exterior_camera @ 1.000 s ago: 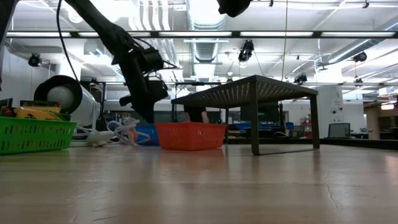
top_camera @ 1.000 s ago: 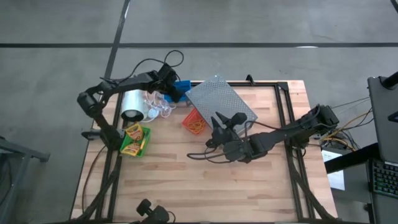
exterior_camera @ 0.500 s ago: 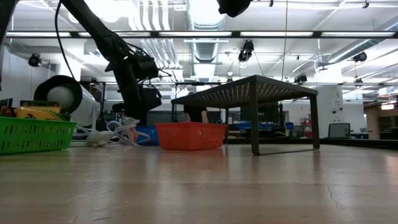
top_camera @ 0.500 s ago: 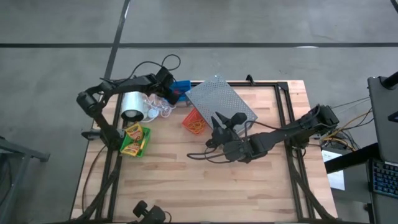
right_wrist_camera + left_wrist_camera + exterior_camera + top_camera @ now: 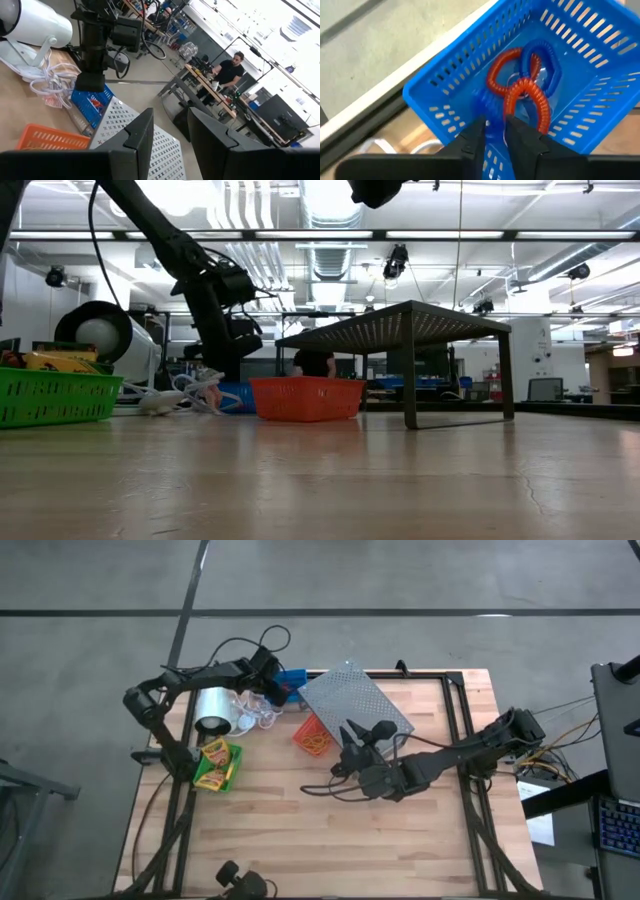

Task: Pick & Place Office Desk Supplies
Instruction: Put the blue spring rubber band into the blue bin, then put the orange bin on the shelf

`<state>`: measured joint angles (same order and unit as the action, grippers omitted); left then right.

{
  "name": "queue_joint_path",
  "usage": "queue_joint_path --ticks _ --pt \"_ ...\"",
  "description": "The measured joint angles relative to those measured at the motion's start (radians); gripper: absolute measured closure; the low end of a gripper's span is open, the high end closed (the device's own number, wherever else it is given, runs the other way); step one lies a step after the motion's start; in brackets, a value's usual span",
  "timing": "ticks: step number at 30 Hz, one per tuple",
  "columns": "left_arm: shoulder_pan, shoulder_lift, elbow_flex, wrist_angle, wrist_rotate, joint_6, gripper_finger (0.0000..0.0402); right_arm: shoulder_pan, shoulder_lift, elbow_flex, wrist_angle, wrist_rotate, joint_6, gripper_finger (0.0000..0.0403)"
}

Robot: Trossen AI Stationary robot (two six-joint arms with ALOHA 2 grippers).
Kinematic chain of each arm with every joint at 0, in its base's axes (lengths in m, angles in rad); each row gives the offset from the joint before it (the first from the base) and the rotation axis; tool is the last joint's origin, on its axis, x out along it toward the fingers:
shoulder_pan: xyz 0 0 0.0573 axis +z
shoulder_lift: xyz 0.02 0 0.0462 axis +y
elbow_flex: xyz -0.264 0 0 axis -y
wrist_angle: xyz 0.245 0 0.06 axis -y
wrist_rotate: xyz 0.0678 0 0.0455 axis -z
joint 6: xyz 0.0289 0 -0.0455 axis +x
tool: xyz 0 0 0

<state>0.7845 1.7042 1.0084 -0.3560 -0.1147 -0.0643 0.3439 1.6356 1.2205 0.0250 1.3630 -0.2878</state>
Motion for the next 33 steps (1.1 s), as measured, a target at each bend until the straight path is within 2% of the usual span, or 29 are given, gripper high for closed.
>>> queue_joint_path --ticks 6,10,20,23,27,33 --pt "0.0 0.0 0.0 0.07 0.003 0.008 0.0312 0.0 0.0 0.0 -0.025 0.0 0.001 0.0284" --pt "-0.004 0.0 0.001 0.068 0.002 -0.042 0.0312 0.0 0.0 0.0 -0.026 0.0 0.001 0.0284" --pt "-0.011 -0.002 0.005 0.076 0.003 -0.037 0.0311 0.0 0.0 0.0 -0.029 0.0 0.001 0.0284" --pt "-0.014 -0.019 0.03 0.067 0.006 0.033 0.0311 0.0 0.0 0.0 -0.029 0.0 0.017 0.0284" --pt "-0.03 -0.096 0.058 0.039 0.011 0.098 0.0311 0.0 0.0 0.0 -0.029 0.0 0.024 0.0284" --pt "-0.087 -0.355 0.06 0.017 0.014 -0.004 0.0311 0.0 0.0 0.0 -0.029 -0.001 0.026 0.0284"
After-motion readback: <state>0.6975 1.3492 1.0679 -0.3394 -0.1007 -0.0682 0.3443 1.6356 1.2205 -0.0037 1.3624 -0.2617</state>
